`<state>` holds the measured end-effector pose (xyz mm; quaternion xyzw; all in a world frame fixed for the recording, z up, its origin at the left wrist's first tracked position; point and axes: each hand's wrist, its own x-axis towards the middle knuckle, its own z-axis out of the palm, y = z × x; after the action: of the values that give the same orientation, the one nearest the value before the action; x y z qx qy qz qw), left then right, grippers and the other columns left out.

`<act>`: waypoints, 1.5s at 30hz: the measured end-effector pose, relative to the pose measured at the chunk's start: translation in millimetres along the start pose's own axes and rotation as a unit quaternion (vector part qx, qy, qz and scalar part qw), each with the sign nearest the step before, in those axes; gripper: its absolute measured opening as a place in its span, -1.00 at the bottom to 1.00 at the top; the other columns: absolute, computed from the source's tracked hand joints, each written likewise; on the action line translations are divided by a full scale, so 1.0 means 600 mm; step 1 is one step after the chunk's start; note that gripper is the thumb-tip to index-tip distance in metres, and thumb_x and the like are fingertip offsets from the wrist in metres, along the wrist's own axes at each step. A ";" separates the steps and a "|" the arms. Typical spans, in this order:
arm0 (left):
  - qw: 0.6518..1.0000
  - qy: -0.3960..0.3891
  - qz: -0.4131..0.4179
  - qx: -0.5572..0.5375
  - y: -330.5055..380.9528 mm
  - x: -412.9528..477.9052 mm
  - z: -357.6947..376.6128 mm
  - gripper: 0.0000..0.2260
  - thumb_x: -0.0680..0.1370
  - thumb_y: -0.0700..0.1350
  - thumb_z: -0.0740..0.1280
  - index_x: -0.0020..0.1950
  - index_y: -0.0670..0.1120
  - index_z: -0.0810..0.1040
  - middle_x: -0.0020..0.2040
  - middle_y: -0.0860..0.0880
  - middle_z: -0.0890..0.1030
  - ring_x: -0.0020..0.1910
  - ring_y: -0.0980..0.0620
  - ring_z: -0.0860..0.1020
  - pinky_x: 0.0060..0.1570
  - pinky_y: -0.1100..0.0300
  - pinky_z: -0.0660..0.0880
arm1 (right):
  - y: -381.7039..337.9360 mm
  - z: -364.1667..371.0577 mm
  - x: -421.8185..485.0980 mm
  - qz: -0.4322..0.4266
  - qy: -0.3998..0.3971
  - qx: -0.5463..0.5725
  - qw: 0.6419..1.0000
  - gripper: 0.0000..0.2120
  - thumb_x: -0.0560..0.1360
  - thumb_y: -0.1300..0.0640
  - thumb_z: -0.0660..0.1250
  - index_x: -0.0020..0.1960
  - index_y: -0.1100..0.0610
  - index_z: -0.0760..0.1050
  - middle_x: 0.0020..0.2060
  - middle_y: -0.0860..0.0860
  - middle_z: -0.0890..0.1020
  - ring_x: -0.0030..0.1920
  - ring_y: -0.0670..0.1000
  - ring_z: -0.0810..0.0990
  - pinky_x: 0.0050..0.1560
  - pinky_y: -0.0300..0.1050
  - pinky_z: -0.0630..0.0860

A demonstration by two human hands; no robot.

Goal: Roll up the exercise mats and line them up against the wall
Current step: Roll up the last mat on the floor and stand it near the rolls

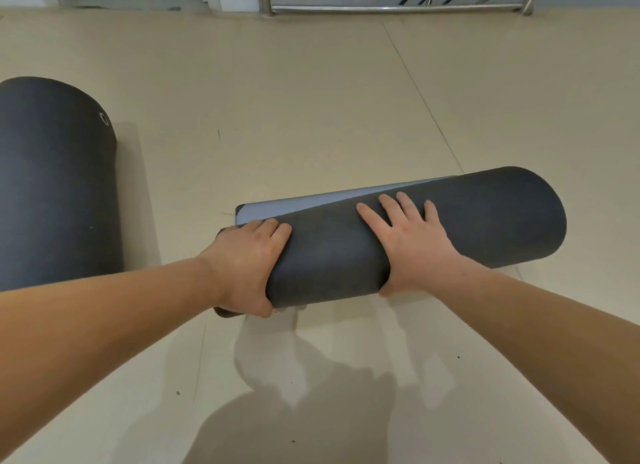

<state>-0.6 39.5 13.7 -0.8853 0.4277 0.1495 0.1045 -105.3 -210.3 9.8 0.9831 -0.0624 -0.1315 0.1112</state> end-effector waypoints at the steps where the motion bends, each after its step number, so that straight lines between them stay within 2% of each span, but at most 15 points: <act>1: 1.000 -0.014 -0.002 -0.022 0.011 -0.006 -0.005 -0.23 0.15 0.31 0.47 0.23 0.05 0.29 0.09 0.09 0.44 0.02 0.03 0.47 -0.01 0.03 0.56 | 0.009 -0.003 -0.004 -0.005 -0.002 0.004 1.000 0.41 0.14 -0.45 0.55 0.63 -0.13 -0.32 0.63 0.14 0.00 0.64 0.25 -0.10 0.56 0.42 0.00; 5: 0.990 -0.082 -0.019 -0.116 0.056 -0.019 -0.035 -0.33 0.18 0.29 0.54 0.14 0.07 0.35 -0.05 0.11 0.53 -0.14 0.09 0.55 -0.14 0.08 0.62 | 0.059 -0.012 -0.045 0.052 0.008 0.066 0.996 0.41 0.07 -0.47 0.58 0.60 -0.31 -0.30 0.62 0.06 -0.14 0.64 0.22 -0.21 0.56 0.42 0.04; 9: 0.963 -0.122 -0.037 -0.237 0.078 -0.011 -0.054 -0.32 0.18 0.24 0.61 0.19 0.10 0.43 -0.01 0.15 0.59 -0.07 0.13 0.60 -0.08 0.14 0.64 | 0.107 -0.012 -0.089 0.142 0.011 0.233 0.962 0.14 0.27 -0.25 0.65 0.63 -0.33 0.02 0.64 -0.04 0.02 0.62 0.11 0.07 0.45 0.20 0.39; 11: 0.942 -0.135 -0.050 -0.303 0.083 -0.005 -0.051 -0.34 0.16 0.21 0.66 0.16 0.13 0.47 0.02 0.17 0.63 -0.04 0.13 0.64 -0.03 0.12 0.66 | 0.114 0.002 -0.102 0.137 0.026 0.314 0.939 -0.11 0.43 -0.10 0.60 0.61 -0.30 0.18 0.66 -0.07 0.09 0.63 0.07 0.14 0.53 0.10 0.32; 14: 0.923 -0.144 -0.053 -0.352 0.075 0.003 -0.048 -0.26 0.10 0.26 0.68 0.18 0.14 0.48 0.08 0.17 0.64 0.02 0.11 0.66 0.05 0.08 0.66 | 0.098 0.014 -0.105 0.126 0.034 0.415 0.900 -0.35 0.58 -0.12 0.39 0.61 -0.27 0.23 0.69 -0.11 -0.02 0.68 0.03 -0.07 0.62 0.04 0.13; 17: 0.929 -0.141 -0.032 -0.339 0.052 0.003 -0.047 -0.13 0.07 0.39 0.64 0.29 0.16 0.47 0.16 0.21 0.61 0.10 0.13 0.63 0.15 0.06 0.62 | 0.073 0.005 -0.085 0.130 0.009 0.436 0.890 -0.22 0.50 -0.41 0.34 0.63 -0.27 0.16 0.68 -0.16 -0.14 0.67 0.01 -0.26 0.63 0.15 0.01; 19: 0.959 -0.098 -0.001 -0.267 0.047 0.004 -0.053 -0.05 0.09 0.48 0.58 0.40 0.21 0.39 0.27 0.25 0.52 0.19 0.14 0.56 0.20 0.06 0.57 | 0.063 -0.002 -0.071 0.130 -0.011 0.411 0.902 -0.08 0.40 -0.51 0.36 0.64 -0.27 0.10 0.68 -0.14 -0.18 0.66 0.04 -0.29 0.61 0.23 0.03; 21: 0.983 -0.046 0.042 -0.171 0.056 0.007 -0.061 0.10 0.14 0.51 0.52 0.58 0.23 0.18 0.39 0.25 0.38 0.32 0.11 0.45 0.25 0.05 0.52 | 0.060 -0.004 -0.063 0.135 -0.018 0.395 0.909 -0.03 0.37 -0.52 0.38 0.65 -0.27 0.08 0.68 -0.13 -0.20 0.66 0.05 -0.30 0.60 0.26 0.08; 23: 0.988 -0.047 0.059 -0.133 0.072 0.015 -0.065 0.13 0.19 0.46 0.52 0.63 0.19 0.07 0.42 0.20 0.33 0.34 0.07 0.42 0.25 0.04 0.52 | 0.058 0.000 -0.060 0.140 -0.018 0.389 0.910 -0.03 0.37 -0.51 0.39 0.65 -0.27 0.07 0.68 -0.13 -0.21 0.66 0.05 -0.31 0.60 0.26 0.11; 28: 0.990 -0.072 0.055 -0.108 0.080 0.028 -0.053 0.07 0.24 0.40 0.55 0.61 0.17 0.09 0.43 0.15 0.32 0.33 0.03 0.43 0.23 0.02 0.54 | 0.053 0.017 -0.055 0.145 -0.025 0.374 0.916 -0.04 0.38 -0.52 0.37 0.64 -0.30 0.04 0.66 -0.16 -0.26 0.64 0.03 -0.36 0.56 0.26 0.19; 33: 0.991 -0.079 0.032 -0.100 0.067 0.033 -0.018 0.16 0.36 0.37 0.53 0.69 0.15 -0.18 0.66 0.12 0.07 0.52 -0.03 0.28 0.35 -0.03 0.48 | 0.037 0.032 -0.025 0.146 -0.039 0.371 0.916 -0.04 0.37 -0.56 0.34 0.63 -0.34 0.01 0.64 -0.20 -0.32 0.61 0.00 -0.45 0.54 0.31 0.20; 36: 0.986 -0.096 0.005 -0.139 0.048 0.035 -0.005 0.17 0.36 0.35 0.55 0.68 0.23 -0.24 0.64 0.08 0.15 0.50 -0.07 0.33 0.36 -0.04 0.48 | 0.023 0.025 -0.012 0.156 -0.032 0.390 0.907 -0.03 0.36 -0.54 0.38 0.63 -0.33 0.05 0.64 -0.19 -0.33 0.61 -0.01 -0.46 0.54 0.30 0.19; 39: 0.962 -0.120 -0.003 -0.246 0.024 0.027 0.002 0.17 0.32 0.35 0.57 0.63 0.38 -0.24 0.50 0.07 0.30 0.43 -0.06 0.41 0.40 -0.02 0.44 | 0.007 0.035 -0.025 0.202 0.013 0.448 0.871 0.00 0.30 -0.56 0.40 0.61 -0.42 0.00 0.63 -0.17 -0.33 0.63 0.05 -0.39 0.58 0.27 0.12; 42: 0.955 -0.116 0.005 -0.274 0.021 0.025 0.003 0.17 0.28 0.37 0.58 0.62 0.43 -0.19 0.43 0.05 0.33 0.40 -0.07 0.43 0.40 -0.01 0.44 | -0.008 0.069 -0.066 0.239 0.038 0.536 0.809 -0.01 0.31 -0.56 0.40 0.57 -0.50 -0.08 0.63 -0.17 -0.31 0.67 0.13 -0.09 0.61 0.16 0.19; 45: 0.949 -0.114 0.001 -0.294 0.025 0.028 0.005 0.20 0.18 0.43 0.58 0.59 0.48 -0.16 0.38 0.05 0.34 0.38 -0.07 0.44 0.39 -0.03 0.45 | -0.036 0.094 -0.093 0.222 0.039 0.580 0.783 -0.10 0.40 -0.51 0.37 0.55 -0.54 -0.10 0.63 -0.17 -0.31 0.65 0.11 0.10 0.58 0.05 0.28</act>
<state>-3.1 19.3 4.0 -0.8535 0.3511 0.3682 -0.1127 -172.0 -192.2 -34.5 0.8257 -0.3386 -0.0042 -0.4511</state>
